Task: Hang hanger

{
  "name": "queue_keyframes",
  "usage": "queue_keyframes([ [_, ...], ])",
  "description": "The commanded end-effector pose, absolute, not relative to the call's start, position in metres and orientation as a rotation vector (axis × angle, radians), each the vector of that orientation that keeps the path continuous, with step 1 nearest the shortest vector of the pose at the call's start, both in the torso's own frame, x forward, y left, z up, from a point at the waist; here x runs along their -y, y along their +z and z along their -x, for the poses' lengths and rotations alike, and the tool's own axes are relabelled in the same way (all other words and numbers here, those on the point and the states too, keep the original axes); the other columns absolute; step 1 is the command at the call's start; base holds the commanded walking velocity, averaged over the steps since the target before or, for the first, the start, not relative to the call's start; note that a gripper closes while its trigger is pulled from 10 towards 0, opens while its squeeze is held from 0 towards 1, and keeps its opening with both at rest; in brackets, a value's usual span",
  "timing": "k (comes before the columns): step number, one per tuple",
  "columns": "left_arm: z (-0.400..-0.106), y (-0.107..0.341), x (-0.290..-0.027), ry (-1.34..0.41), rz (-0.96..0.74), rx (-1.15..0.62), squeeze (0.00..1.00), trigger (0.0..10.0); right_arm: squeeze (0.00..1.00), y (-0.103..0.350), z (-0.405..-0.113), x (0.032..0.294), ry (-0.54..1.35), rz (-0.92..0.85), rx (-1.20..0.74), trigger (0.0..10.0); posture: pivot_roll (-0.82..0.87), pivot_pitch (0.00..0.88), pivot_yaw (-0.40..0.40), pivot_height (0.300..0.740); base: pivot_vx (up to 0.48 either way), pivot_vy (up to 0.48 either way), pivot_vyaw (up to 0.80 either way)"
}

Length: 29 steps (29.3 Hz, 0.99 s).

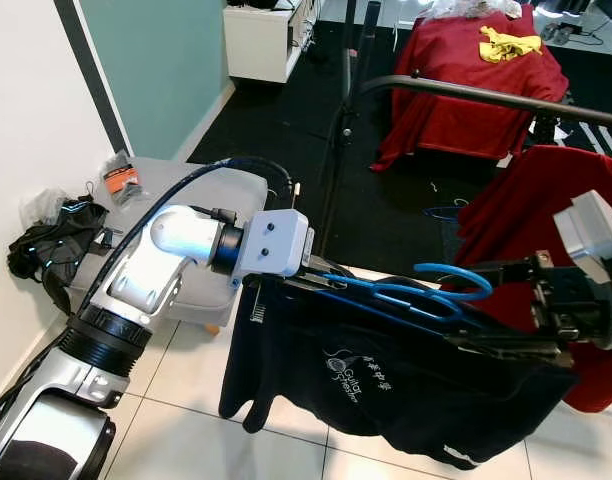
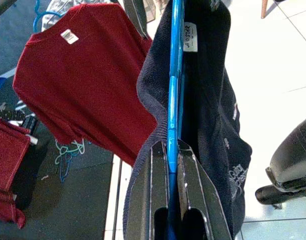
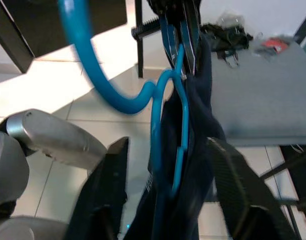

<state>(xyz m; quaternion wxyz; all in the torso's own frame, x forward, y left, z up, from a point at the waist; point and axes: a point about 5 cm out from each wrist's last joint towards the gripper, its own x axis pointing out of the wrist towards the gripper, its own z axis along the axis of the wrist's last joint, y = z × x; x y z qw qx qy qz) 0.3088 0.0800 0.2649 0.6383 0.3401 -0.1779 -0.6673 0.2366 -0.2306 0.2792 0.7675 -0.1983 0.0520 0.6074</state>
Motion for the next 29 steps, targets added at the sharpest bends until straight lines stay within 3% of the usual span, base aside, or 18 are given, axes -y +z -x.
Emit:
queue_keyframes([
  [1, -0.302, 0.269, -0.072, -1.556, -0.755, 0.458, 0.0, 0.3, 0.0, 0.277, -0.238, 0.225, 1.334, 0.437, -0.106, 0.0, 0.0, 0.144, -0.005, 0.74, 0.0, 0.0, 0.0],
  [20, -0.297, 0.274, -0.065, -1.578, -0.731, 0.488, 0.0, 0.4, 0.0, 0.259, -0.252, 0.209, 1.325, 0.496, -0.142, 0.0, 0.0, 0.145, -0.004, 0.74, 0.0, 0.0, 0.0],
  [21, -0.298, 0.273, -0.065, -1.578, -0.727, 0.483, 0.0, 0.7, 0.0, 0.259, -0.253, 0.209, 1.323, 0.497, -0.138, 0.0, 0.0, 0.145, -0.004, 0.74, 0.0, 0.0, 0.0],
  [22, -0.298, 0.271, -0.066, -1.581, -0.72, 0.467, 0.0, 1.7, 0.0, 0.26, -0.253, 0.209, 1.319, 0.497, -0.133, 0.0, 0.0, 0.145, -0.004, 0.74, 0.0, 0.0, 0.0],
  [24, -0.299, 0.27, -0.067, -1.583, -0.714, 0.455, 0.0, 1.7, 0.0, 0.261, -0.254, 0.209, 1.316, 0.497, -0.13, 0.0, 0.0, 0.145, -0.004, 0.74, 0.0, 0.0, 0.0],
  [25, -0.302, 0.267, -0.071, -1.583, -0.692, 0.412, 1.0, 5.8, 0.0, 0.262, -0.254, 0.211, 1.305, 0.5, -0.126, 0.0, 0.0, 0.145, -0.004, 0.74, 0.0, 0.0, 0.0],
  [26, -0.302, 0.267, -0.071, -1.583, -0.692, 0.412, 1.0, 5.8, 0.0, 0.262, -0.254, 0.211, 1.305, 0.5, -0.126, 0.0, 0.0, 0.145, -0.004, 0.74, 0.0, 0.0, 0.0],
  [27, -0.304, 0.267, -0.074, -1.577, -0.681, 0.392, 1.0, 9.6, 0.0, 0.263, -0.254, 0.212, 1.298, 0.504, -0.125, 0.0, 0.0, 0.145, -0.004, 0.74, 0.0, 0.0, 0.0],
  [29, -0.307, 0.266, -0.079, -1.561, -0.654, 0.375, 1.0, 10.0, 0.0, 0.264, -0.253, 0.215, 1.286, 0.508, -0.121, 0.0, 0.0, 0.145, -0.002, 0.74, 0.0, 0.0, 0.0],
])
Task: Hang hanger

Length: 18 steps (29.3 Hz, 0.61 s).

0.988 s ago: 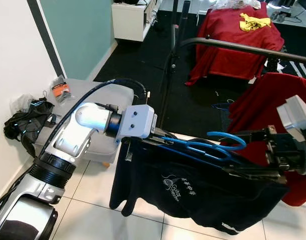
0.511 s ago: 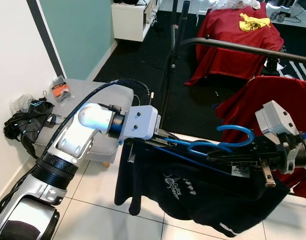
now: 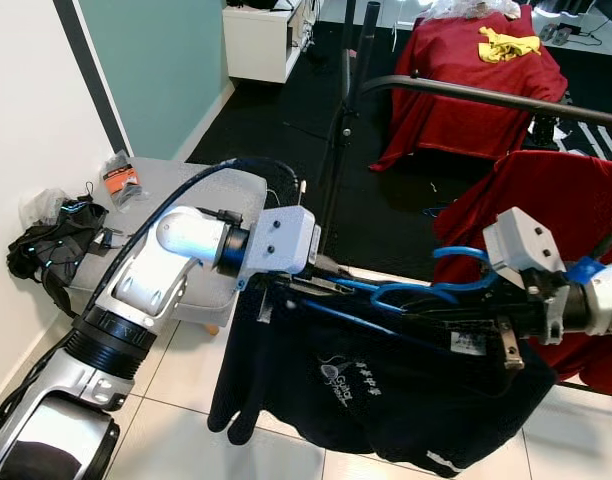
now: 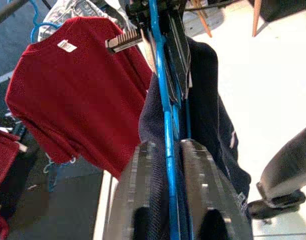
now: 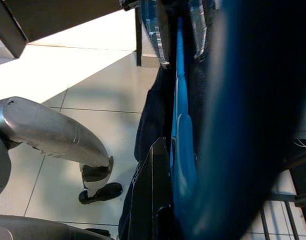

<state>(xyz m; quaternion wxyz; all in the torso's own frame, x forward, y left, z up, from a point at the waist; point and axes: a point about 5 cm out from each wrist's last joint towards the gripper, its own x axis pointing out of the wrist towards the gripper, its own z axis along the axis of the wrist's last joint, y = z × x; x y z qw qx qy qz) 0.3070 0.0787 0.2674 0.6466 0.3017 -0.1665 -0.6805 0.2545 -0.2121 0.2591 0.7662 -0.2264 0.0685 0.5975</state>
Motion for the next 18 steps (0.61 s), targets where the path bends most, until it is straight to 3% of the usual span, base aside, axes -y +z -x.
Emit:
queue_keyframes([
  [1, -0.308, 0.267, -0.08, -1.554, -0.64, 0.371, 1.0, 10.0, 0.0, 0.265, -0.253, 0.216, 1.281, 0.51, -0.12, 0.0, 0.0, 0.145, -0.002, 0.74, 0.0, 0.0, 0.0],
  [6, -0.312, 0.272, -0.097, -1.529, -0.457, 0.361, 1.0, 10.0, 0.0, 0.271, -0.25, 0.224, 1.248, 0.509, -0.104, 0.0, 0.0, 0.145, 0.0, 0.74, 0.0, 0.0, 0.0],
  [8, -0.312, 0.272, -0.097, -1.529, -0.457, 0.361, 1.0, 10.0, 0.0, 0.271, -0.25, 0.224, 1.248, 0.509, -0.104, 0.0, 0.0, 0.145, 0.0, 0.74, 0.0, 0.0, 0.0],
  [10, -0.318, 0.275, -0.113, -1.461, -0.382, 0.362, 1.0, 10.0, 0.0, 0.276, -0.246, 0.233, 1.216, 0.511, -0.098, 0.0, 0.0, 0.147, 0.0, 0.74, 0.0, 0.0, 0.0],
  [18, -0.331, 0.278, -0.135, -1.238, -0.374, 0.401, 1.0, 10.0, 0.0, 0.29, -0.242, 0.254, 1.088, 0.536, -0.069, 0.0, -0.01, 0.145, 0.006, 0.74, 0.0, 0.0, 0.0],
])
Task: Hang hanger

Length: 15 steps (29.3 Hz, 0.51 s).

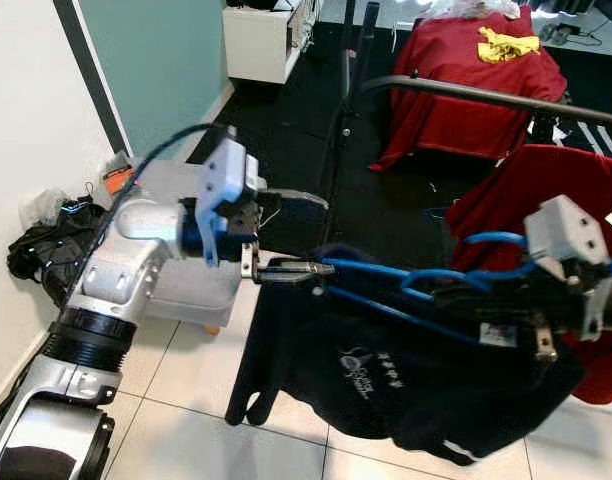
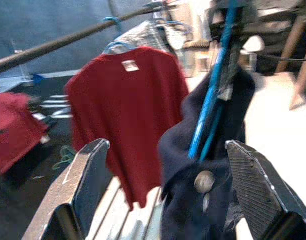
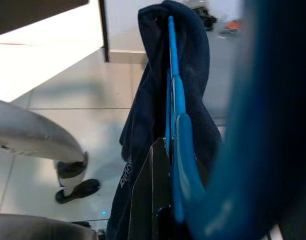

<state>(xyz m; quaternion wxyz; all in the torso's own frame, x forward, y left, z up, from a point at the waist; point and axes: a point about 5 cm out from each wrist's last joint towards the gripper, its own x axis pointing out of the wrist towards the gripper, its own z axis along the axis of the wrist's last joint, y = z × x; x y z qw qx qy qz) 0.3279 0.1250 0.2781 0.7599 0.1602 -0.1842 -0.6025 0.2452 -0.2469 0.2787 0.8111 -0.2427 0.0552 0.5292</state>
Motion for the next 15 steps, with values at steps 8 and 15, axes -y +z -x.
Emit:
queue_keyframes([
  [8, -0.331, 0.266, -0.128, -1.163, -0.348, 0.385, 0.0, 10.0, 0.0, 0.291, -0.242, 0.256, 1.032, 0.529, -0.034, 0.0, -0.01, 0.145, 0.009, 0.74, 0.0, 0.0, 0.0],
  [15, -0.33, 0.25, -0.113, -1.091, -0.266, 0.327, 0.0, 10.0, 0.0, 0.291, -0.247, 0.252, 0.997, 0.518, 0.01, 0.0, -0.01, 0.147, 0.008, 0.74, 0.0, 0.0, 0.0],
])
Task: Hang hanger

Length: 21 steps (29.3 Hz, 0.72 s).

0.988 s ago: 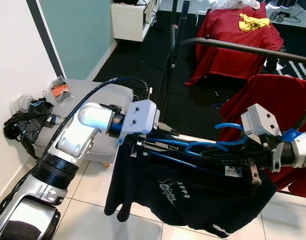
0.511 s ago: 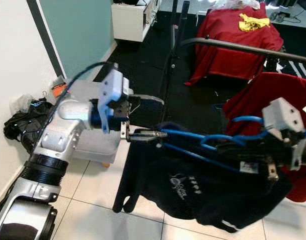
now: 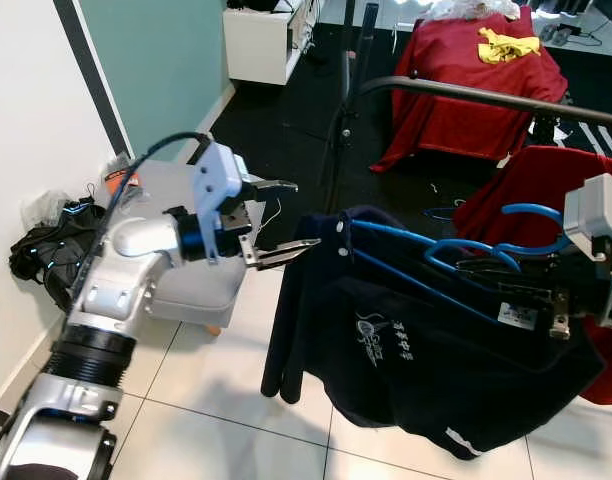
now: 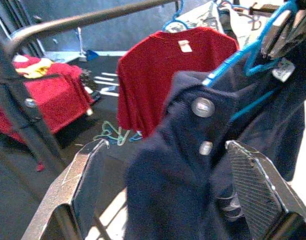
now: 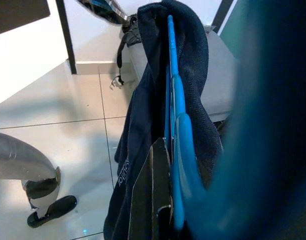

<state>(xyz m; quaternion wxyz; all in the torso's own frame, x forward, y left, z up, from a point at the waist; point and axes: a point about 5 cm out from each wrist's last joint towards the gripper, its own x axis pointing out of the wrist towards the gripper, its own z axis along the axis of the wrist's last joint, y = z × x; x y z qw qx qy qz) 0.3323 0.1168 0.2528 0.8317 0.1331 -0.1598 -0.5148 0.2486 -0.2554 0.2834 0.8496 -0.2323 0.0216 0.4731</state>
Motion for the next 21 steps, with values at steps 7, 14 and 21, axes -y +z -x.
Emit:
queue_keyframes([
  [7, -0.327, 0.25, -0.104, -1.035, -0.104, 0.335, 0.0, 10.0, 0.0, 0.285, -0.265, 0.253, 0.891, 0.529, 0.033, 0.0, 0.0, 0.155, -0.003, 0.74, 0.0, 0.0, 0.0],
  [14, -0.325, 0.249, -0.102, -0.967, -0.074, 0.334, 0.0, 10.0, 0.0, 0.276, -0.274, 0.248, 0.869, 0.507, 0.036, 0.0, 0.01, 0.158, -0.006, 0.74, 0.0, 0.0, 0.0],
  [21, -0.316, 0.241, -0.088, -0.925, -0.045, 0.289, 0.0, 10.0, 0.0, 0.265, -0.29, 0.236, 0.82, 0.469, 0.055, 0.0, 0.02, 0.165, -0.012, 0.74, 0.0, 0.0, 0.0],
])
